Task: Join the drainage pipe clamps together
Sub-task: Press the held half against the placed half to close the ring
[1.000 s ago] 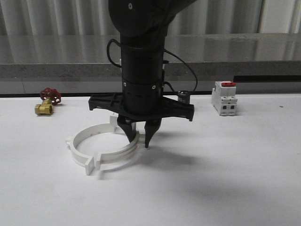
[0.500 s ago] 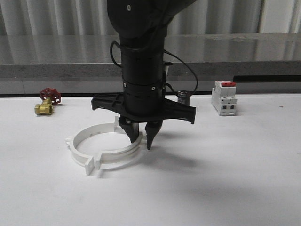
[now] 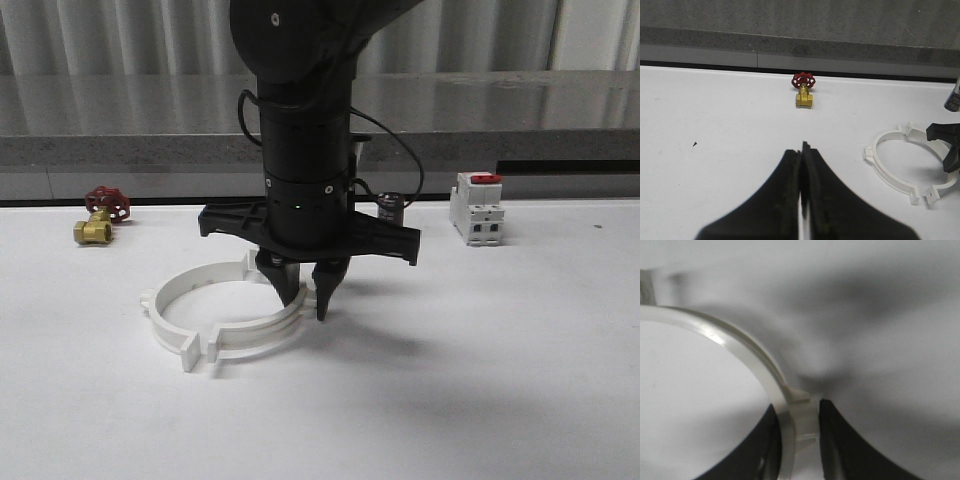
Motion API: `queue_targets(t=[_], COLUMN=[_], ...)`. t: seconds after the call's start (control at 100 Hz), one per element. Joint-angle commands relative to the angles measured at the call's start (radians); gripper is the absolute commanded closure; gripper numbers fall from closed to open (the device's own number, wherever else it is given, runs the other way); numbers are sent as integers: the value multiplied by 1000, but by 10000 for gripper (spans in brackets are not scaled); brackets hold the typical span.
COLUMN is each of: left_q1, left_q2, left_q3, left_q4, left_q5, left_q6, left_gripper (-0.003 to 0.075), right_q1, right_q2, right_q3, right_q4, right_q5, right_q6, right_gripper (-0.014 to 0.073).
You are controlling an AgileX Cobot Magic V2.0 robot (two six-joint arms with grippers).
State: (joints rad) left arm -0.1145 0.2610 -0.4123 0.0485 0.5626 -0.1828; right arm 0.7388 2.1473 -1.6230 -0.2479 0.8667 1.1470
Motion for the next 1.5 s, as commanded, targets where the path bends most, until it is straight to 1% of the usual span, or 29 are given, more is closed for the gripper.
queue_targets(t=[0.0, 0.16, 0.56, 1.2, 1.32, 1.49], left_q1=[2, 2, 2, 2, 2, 2], left_q2=[8, 8, 8, 8, 8, 8], left_q3=[-27, -27, -27, -27, -27, -27], left_q4=[0, 0, 0, 0, 0, 0], left_q5=[-74, -74, -74, -74, -74, -74], left_q6=[-2, -2, -2, -2, -2, -2], left_gripper=[741, 741, 741, 741, 741, 741], right_q1=[1, 1, 3, 4, 4, 4], right_q2=[-58, -55, -25, -25, -25, -25], right_q3=[-29, -29, -29, -29, -29, -29], right_q4=[-27, -26, -1, -1, -1, -1], right_q5=[-23, -31, -44, -57, -75, -75], right_q6=[6, 24, 24, 24, 23, 22], right_gripper=[649, 649, 649, 647, 598, 473])
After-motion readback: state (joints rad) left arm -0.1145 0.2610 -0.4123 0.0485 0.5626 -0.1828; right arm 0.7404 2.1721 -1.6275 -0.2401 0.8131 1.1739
